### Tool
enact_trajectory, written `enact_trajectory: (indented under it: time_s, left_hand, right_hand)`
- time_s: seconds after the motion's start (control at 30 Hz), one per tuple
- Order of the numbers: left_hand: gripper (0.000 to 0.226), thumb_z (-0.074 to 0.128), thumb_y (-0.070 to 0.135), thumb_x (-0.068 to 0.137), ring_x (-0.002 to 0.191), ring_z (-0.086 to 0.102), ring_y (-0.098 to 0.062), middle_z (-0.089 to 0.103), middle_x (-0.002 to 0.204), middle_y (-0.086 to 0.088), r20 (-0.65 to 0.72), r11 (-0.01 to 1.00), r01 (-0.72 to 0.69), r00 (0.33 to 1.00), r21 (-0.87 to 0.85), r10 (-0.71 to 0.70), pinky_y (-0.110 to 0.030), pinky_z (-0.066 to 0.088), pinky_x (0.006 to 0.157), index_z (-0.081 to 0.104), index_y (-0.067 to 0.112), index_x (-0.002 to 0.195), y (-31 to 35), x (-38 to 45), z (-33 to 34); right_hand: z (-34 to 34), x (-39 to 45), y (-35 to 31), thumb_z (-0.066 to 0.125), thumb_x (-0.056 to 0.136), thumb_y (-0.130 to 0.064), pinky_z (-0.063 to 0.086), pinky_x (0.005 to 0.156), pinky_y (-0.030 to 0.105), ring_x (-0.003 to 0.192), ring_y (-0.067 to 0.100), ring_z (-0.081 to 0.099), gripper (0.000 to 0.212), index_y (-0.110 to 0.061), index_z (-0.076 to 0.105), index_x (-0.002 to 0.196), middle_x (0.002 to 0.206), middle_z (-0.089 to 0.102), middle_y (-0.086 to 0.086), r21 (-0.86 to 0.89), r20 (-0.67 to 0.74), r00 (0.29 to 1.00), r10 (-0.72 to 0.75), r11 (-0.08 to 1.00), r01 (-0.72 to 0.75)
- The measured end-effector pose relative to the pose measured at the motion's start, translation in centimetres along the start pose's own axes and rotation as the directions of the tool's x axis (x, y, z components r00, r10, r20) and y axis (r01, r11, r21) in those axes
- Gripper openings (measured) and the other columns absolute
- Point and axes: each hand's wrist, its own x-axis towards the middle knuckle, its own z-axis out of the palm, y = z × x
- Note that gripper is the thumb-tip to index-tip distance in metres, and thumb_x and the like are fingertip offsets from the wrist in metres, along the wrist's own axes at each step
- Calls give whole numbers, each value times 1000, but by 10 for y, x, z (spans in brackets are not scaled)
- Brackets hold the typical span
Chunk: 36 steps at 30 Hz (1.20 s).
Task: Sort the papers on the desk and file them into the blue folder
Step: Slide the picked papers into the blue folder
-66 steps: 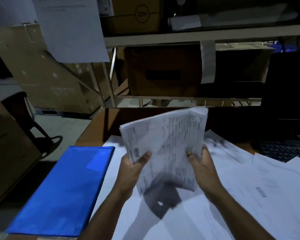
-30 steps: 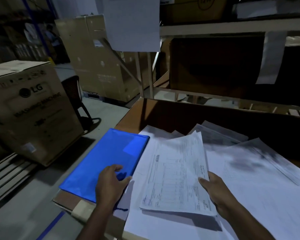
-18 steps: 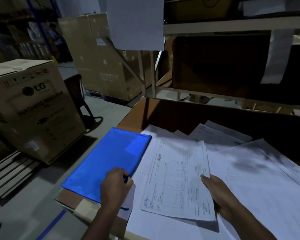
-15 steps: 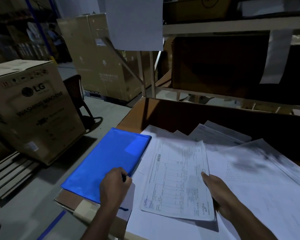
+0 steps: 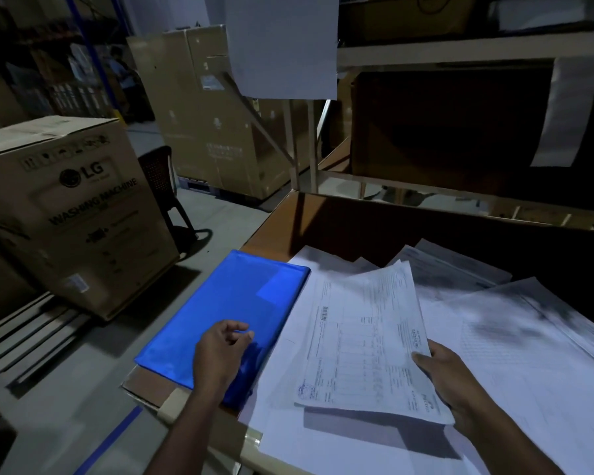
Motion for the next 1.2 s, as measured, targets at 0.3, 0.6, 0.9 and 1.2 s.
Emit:
enact_trajectory:
  time_s: [0.3,0.6,0.9,1.2]
  left_hand:
    - [21,85,37,81,78,65,-2,71,84,16,125,911,-186,981,367,150,-23,53,64,74,28,97,2,-16,13]
    - [6,79,22,92,86,72,-10,75,85,12,65,994,-15,998,107,8,-32,60,73,76,26,88,0,-3,8]
    - [12,83,19,88,87,73,-9,78,89,7,54,998,35,998,-59,-32,-35,63,79,80,23,99,-4,-1,8]
    - [2,79,19,92,90,73,-12,80,92,3,69,942,151,988,-299,-137,-19,54,73,80,18,92,4,4,6]
  right_hand:
    - [2,1,3,43,107,-18,54,61,34,91,29,71,24,-19,63,120,107,74,6,-14,-11,1000,-1,1000,0]
    - [-1,-1,1,45,106,-23,54,64,34,88,27,74,22,-24,65,116,101,77,1,-46,25,999,-34,998,35]
    - [1,-1,2,45,107,-22,54,63,34,87,27,74,22,-22,66,114,98,78,1,-47,31,999,-29,998,31]
    - [3,-2,0,49,105,-24,53,65,35,83,26,75,19,-24,65,113,95,78,-1,-70,58,998,-39,997,43]
